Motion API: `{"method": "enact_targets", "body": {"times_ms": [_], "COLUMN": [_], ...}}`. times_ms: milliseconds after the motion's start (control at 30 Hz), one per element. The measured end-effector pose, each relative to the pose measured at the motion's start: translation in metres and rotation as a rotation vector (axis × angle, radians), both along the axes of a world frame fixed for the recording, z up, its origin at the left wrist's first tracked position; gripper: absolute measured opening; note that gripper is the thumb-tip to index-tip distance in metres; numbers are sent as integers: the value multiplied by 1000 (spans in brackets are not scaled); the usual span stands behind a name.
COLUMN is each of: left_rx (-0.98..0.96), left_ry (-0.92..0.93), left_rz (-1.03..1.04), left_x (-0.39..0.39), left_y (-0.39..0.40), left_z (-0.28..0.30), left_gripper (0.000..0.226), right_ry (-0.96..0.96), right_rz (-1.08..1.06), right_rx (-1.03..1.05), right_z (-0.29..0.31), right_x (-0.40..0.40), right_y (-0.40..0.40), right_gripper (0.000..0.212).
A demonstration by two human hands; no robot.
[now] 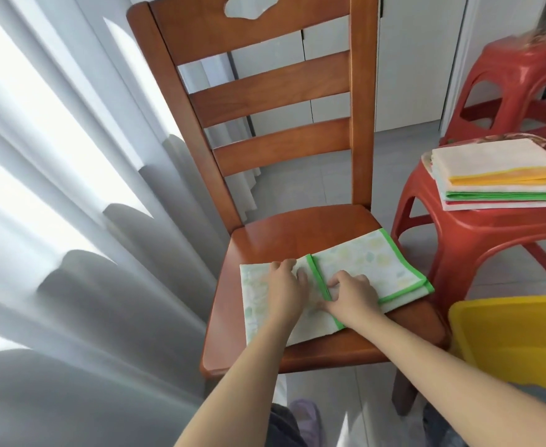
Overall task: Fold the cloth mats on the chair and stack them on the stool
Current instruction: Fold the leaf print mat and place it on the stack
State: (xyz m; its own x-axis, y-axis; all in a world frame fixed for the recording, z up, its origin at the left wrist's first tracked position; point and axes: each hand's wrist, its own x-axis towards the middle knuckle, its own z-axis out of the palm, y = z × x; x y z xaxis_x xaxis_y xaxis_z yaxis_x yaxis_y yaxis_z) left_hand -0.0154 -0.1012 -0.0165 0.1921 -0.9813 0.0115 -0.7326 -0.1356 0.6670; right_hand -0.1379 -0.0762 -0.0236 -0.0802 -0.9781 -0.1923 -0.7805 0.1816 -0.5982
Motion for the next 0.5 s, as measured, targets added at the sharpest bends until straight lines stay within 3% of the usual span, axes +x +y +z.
{"method": "enact_targets", "body": {"times_ms": [67,133,267,500], "left_rx": [-110,-35,214,209], "left_ry": [-379,-583,-592,-581], "left_rz": [-51,-98,-195,-217], "left_x": [17,34,52,55], "left_y": [1,2,10,13], "left_z": [-1,-4,-18,-27], "left_gripper": [40,47,61,64], "right_ry": [8,25,52,202], "right_rz": [-18,-9,13,33], "right_rx": [-25,-43,-64,-128], "right_z": [0,0,2,3], "right_x": [2,2,4,14], "right_y": [0,1,0,8], "right_gripper": [43,41,37,36]}}
